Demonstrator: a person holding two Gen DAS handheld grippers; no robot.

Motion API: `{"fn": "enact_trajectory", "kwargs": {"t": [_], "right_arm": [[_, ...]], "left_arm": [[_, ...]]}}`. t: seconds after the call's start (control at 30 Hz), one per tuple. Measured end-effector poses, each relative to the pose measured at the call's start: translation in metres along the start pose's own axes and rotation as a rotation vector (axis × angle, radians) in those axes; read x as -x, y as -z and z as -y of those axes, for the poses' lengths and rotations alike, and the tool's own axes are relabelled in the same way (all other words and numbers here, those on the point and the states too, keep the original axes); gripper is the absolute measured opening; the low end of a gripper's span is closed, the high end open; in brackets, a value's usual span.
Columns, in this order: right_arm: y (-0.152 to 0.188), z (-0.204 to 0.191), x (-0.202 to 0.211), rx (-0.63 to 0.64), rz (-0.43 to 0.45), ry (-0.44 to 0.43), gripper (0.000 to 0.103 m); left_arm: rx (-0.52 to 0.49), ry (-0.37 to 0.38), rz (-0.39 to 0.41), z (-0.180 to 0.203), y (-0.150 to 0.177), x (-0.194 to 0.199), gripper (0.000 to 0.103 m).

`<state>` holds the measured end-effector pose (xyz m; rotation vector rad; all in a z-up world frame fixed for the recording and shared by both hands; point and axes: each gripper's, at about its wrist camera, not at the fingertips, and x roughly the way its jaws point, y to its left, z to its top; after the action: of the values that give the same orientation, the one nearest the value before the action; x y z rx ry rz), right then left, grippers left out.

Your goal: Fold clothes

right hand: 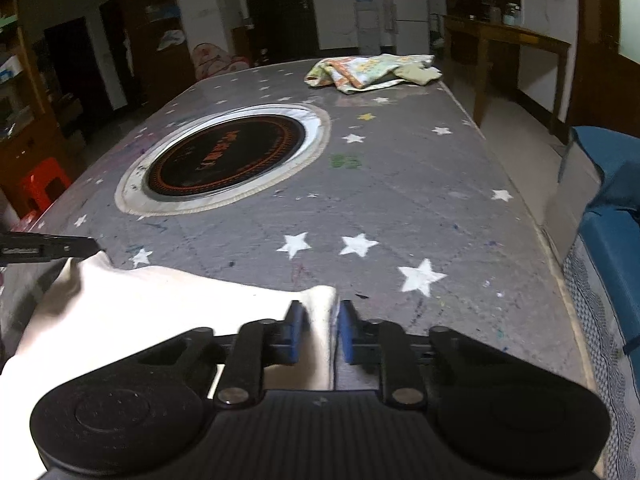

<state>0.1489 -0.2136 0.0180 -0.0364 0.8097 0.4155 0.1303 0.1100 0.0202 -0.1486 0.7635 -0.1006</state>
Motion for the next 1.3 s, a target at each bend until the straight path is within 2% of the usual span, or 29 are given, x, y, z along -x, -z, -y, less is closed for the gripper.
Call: {"fn": "enact_trajectory", "kwargs": {"t": [0.07, 0.2, 0.3, 0.33, 0.37, 0.47, 0.53, 0.63, 0.7, 0.8, 0.93, 1.0, 1.1, 1.3], "right_arm": [[-0.002, -0.004, 0.003, 0.023, 0.014, 0.009, 0.007], [-0.01, -0.014, 0.021, 0.066, 0.153, 0.02, 0.007], [-0.017, -0.021, 0.014, 0.101, 0.184, 0.046, 0.008], [-0.019, -0.022, 0.005, 0.11, 0.164, 0.046, 0.009], [-0.021, -0.023, -0.003, 0.109, 0.139, 0.05, 0.017], [-0.021, -0.026, -0.016, 0.12, 0.113, 0.087, 0.019], [-0.02, -0.026, -0.013, 0.128, 0.121, 0.082, 0.021], [-0.018, -0.03, -0.004, 0.137, 0.103, 0.027, 0.029], [-0.015, -0.035, 0.002, 0.149, 0.088, -0.02, 0.036], [-0.009, -0.042, 0.009, 0.135, 0.044, -0.088, 0.038], [0.002, -0.058, 0.021, 0.185, 0.021, -0.137, 0.041], [0.01, -0.071, 0.029, 0.229, 0.025, -0.15, 0.045], [0.024, -0.089, 0.035, 0.304, 0.014, -0.16, 0.046], [0.051, -0.107, 0.041, 0.353, -0.043, -0.167, 0.046]], "left_arm": [[0.003, 0.005, 0.046, 0.0, 0.0, 0.009, 0.007], [0.018, -0.031, 0.174, -0.005, -0.001, 0.025, 0.007], [0.023, -0.077, 0.159, -0.009, -0.003, 0.016, 0.008], [0.025, -0.088, 0.142, -0.011, -0.003, 0.01, 0.008], [0.029, -0.091, 0.127, -0.013, -0.003, 0.005, 0.009], [0.052, -0.102, 0.093, -0.02, -0.002, -0.005, 0.016], [0.058, -0.117, 0.114, -0.022, 0.0, -0.001, 0.016], [0.05, -0.135, 0.146, -0.017, 0.002, 0.011, 0.016], [0.022, -0.108, 0.146, -0.009, 0.004, 0.019, 0.016], [-0.024, -0.005, 0.105, 0.009, 0.016, 0.032, 0.016], [-0.088, 0.066, 0.056, 0.034, 0.04, 0.041, 0.016], [-0.134, 0.058, 0.052, 0.045, 0.054, 0.046, 0.016], [-0.173, 0.036, 0.053, 0.052, 0.069, 0.053, 0.016], [-0.182, -0.01, 0.071, 0.049, 0.083, 0.068, 0.017]]}}
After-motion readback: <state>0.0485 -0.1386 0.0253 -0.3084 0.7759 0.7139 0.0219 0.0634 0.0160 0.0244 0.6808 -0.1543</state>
